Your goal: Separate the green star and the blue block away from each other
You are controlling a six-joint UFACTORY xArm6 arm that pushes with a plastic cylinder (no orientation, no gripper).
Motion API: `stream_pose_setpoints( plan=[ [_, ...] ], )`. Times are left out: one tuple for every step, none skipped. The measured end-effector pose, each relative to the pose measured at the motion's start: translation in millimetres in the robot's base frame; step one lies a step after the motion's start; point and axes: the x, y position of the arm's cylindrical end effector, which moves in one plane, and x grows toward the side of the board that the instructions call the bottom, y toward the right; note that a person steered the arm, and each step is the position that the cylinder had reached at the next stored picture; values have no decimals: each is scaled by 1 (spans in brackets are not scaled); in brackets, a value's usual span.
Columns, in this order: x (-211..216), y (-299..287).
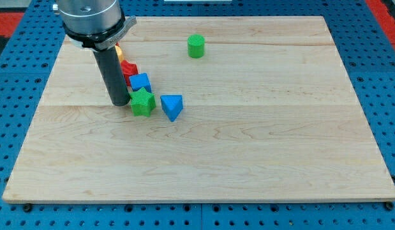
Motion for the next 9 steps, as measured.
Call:
stream_pose_setpoints(
  plan=[
    [0,0],
    [-6,0],
    [-19,1],
    [-26,7],
    [-26,22],
    [-26,40],
    [-26,81],
    [-31,95],
    [-40,98]
  ],
)
